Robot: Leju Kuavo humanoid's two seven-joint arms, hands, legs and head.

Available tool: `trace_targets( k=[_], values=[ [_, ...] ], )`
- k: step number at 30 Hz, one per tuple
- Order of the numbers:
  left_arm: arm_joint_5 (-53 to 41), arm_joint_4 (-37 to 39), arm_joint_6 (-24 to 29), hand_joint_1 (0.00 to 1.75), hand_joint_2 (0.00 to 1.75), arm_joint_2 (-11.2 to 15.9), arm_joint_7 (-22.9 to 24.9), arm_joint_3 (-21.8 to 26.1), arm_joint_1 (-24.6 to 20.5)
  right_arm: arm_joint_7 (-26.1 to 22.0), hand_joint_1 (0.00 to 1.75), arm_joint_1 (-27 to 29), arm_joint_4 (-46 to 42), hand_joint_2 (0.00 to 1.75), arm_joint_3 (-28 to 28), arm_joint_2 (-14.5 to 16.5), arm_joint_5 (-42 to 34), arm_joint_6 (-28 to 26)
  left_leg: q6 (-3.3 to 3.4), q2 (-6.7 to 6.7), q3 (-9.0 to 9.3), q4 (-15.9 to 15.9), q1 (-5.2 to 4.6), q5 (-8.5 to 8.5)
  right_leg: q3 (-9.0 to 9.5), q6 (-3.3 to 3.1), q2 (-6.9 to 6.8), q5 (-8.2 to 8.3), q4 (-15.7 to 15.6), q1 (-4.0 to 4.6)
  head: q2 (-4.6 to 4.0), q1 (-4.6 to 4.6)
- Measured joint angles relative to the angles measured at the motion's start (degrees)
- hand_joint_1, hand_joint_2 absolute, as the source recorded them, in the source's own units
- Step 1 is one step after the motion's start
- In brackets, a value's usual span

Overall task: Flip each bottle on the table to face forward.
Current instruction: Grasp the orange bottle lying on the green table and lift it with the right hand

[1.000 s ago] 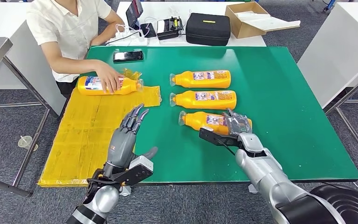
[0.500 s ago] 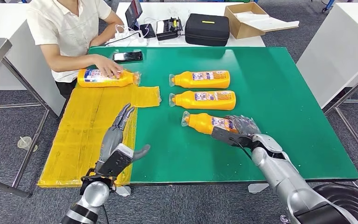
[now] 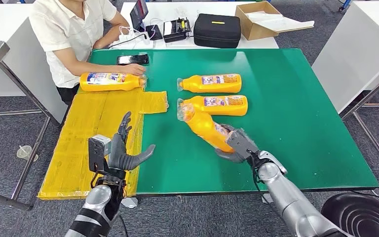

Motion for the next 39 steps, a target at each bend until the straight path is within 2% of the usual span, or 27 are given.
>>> trace_targets(
  k=[6, 10, 20, 27, 33, 36, 37, 39],
  values=[
    [15.51, 4.37, -14.77, 0.00, 1.75, -1.10, 2.99, -0.46, 0.31, -1.47, 1.75, 1.45, -7.58, 1.75, -0.04, 5.95, -5.78, -2.24, 0.04, -0.08, -0.42, 0.01, 0.05, 0.08, -0.36, 0.01, -0.09, 0.00, 0.03, -0.02, 0.00, 0.02],
    [17.31, 5.98, -19.01, 0.00, 1.75, -1.11, 3.33, -1.92, 0.15, -1.46, 1.75, 1.44, -9.76, 1.75, 1.00, 8.40, -6.97, -1.21, 0.05, -0.17, -0.56, 0.01, 0.04, 0.07, -0.45, 0.01, -0.12, -0.01, 0.03, -0.04, 0.00, 0.02],
    [16.49, 6.60, -17.94, 0.00, 1.75, -1.92, 2.02, -4.54, -2.72, -0.57, 1.75, -2.81, -4.53, 1.75, 9.33, 11.52, -3.91, 1.78, 0.04, -0.20, -0.61, 0.01, 0.04, 0.09, -0.51, 0.01, -0.13, 0.00, 0.03, -0.02, 0.00, 0.02],
    [15.06, 6.57, -14.04, 0.00, 1.75, -2.20, -0.01, -4.40, -3.41, -0.56, 1.75, -4.34, -0.21, 1.75, 13.08, 12.49, -2.84, 0.94, 0.05, -0.22, -0.64, 0.01, 0.04, 0.08, -0.52, 0.01, -0.14, -0.01, 0.03, -0.04, 0.00, 0.03],
    [11.26, 6.18, -5.99, 0.00, 1.75, -2.69, -2.62, -4.40, -3.84, -0.06, 1.75, -5.00, 1.53, 1.75, 15.77, 12.87, -1.41, -0.47, 0.05, -0.21, -0.65, 0.01, 0.04, 0.08, -0.56, 0.01, -0.14, -0.01, 0.02, -0.03, 0.00, 0.02],
    [12.36, 6.05, -5.99, 0.00, 1.75, -2.89, -2.13, -4.35, -3.88, 0.04, 1.75, -5.30, 2.03, 1.75, 16.59, 12.97, -1.18, -0.73, 0.05, -0.20, -0.65, 0.01, 0.04, 0.08, -0.56, 0.01, -0.13, -0.01, 0.02, -0.03, 0.00, 0.03],
    [13.49, 5.97, -6.70, 0.05, 1.75, -2.93, -1.65, -4.30, -3.90, 0.04, 1.75, -5.38, 2.23, 1.75, 16.85, 12.99, -1.10, -1.03, 0.05, -0.19, -0.65, 0.01, 0.04, 0.08, -0.56, 0.01, -0.13, -0.01, 0.02, -0.03, 0.00, 0.03],
    [16.24, 5.85, -8.81, 0.39, 1.75, -2.97, -0.43, -4.14, -3.96, 0.04, 1.75, -5.57, 2.71, 1.75, 17.37, 13.04, -0.93, -1.87, 0.05, -0.19, -0.65, 0.01, 0.04, 0.08, -0.56, 0.01, -0.13, -0.01, 0.03, -0.03, 0.00, 0.03]
  ],
)
